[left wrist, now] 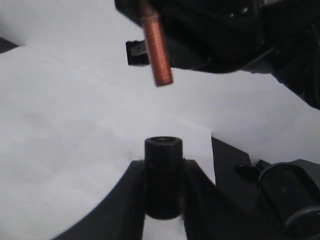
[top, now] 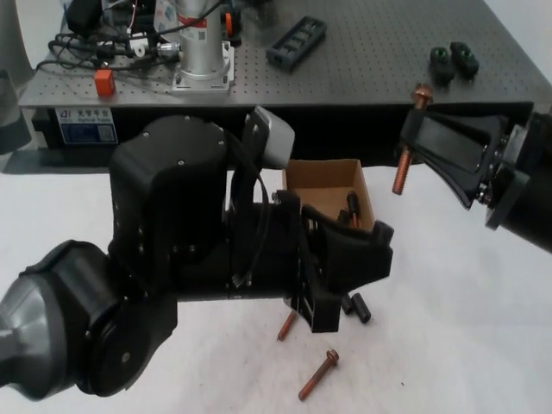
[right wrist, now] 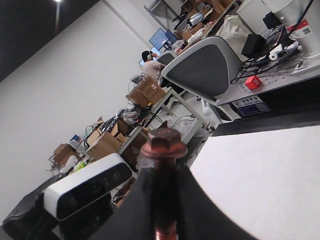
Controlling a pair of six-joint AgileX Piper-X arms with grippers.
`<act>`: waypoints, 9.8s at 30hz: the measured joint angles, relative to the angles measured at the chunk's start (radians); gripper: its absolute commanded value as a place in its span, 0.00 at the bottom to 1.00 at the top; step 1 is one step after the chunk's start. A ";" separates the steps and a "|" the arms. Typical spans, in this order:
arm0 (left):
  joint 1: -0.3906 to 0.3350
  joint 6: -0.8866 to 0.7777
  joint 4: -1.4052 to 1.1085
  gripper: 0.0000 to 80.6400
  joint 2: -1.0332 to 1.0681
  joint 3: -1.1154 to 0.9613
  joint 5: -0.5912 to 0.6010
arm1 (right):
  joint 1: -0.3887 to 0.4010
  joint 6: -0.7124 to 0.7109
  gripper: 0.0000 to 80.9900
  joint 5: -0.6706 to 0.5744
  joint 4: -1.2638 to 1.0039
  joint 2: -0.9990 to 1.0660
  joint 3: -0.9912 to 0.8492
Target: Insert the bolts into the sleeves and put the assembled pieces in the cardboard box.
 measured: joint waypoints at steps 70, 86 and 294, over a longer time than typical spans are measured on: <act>0.145 0.011 1.084 0.21 1.095 -1.426 -0.537 | -0.286 -0.478 0.41 0.180 0.736 -0.119 0.000; 0.162 0.203 1.374 0.33 0.893 -1.409 -0.674 | -0.012 -0.751 0.41 0.435 1.022 0.409 -0.279; 0.071 0.095 0.822 0.01 -0.002 -0.164 -0.657 | 0.180 -0.879 0.40 0.594 1.304 1.069 -0.880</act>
